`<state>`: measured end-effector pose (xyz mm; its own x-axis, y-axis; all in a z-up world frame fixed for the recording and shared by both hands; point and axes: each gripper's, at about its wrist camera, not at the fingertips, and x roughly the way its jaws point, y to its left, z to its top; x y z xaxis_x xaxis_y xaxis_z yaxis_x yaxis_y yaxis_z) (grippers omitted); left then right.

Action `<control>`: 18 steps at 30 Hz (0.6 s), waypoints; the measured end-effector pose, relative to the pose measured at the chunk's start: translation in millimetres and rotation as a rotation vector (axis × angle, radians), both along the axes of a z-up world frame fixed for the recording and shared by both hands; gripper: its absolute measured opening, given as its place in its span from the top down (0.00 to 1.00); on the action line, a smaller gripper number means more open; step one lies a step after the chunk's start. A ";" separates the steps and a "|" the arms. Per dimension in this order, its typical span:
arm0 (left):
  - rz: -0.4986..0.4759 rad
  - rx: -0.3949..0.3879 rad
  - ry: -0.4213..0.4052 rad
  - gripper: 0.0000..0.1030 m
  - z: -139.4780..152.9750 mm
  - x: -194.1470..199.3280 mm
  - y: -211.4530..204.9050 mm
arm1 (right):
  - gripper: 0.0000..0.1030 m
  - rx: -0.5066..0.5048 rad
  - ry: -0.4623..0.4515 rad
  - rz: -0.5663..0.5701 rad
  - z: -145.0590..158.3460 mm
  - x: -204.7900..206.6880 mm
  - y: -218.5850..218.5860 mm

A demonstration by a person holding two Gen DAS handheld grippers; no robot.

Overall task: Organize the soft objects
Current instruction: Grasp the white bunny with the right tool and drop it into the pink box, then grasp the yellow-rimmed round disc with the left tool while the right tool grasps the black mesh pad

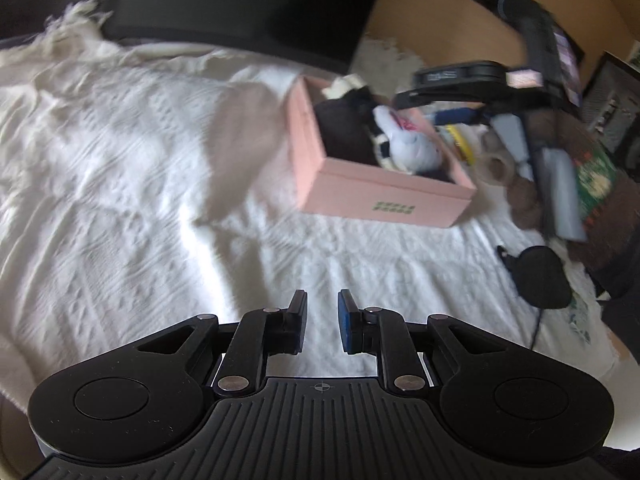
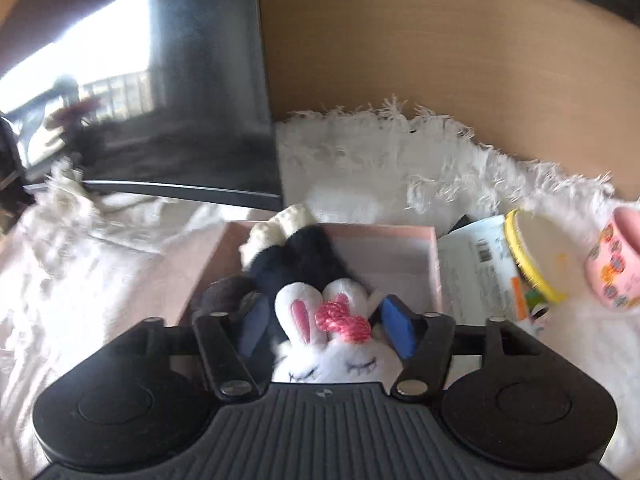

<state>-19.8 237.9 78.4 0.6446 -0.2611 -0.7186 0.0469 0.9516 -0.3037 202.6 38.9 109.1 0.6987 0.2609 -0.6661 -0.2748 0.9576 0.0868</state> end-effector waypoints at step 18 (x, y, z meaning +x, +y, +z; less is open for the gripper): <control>-0.404 0.049 0.020 0.82 -21.0 57.4 -159.0 | 0.24 -0.179 -0.149 -0.039 -26.9 -176.2 -156.0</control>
<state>37.7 78.9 57.3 0.4830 -0.4555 -0.7478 0.4146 0.8712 -0.2629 26.4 -117.2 82.2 0.8000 0.1186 -0.5881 -0.2342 0.9642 -0.1242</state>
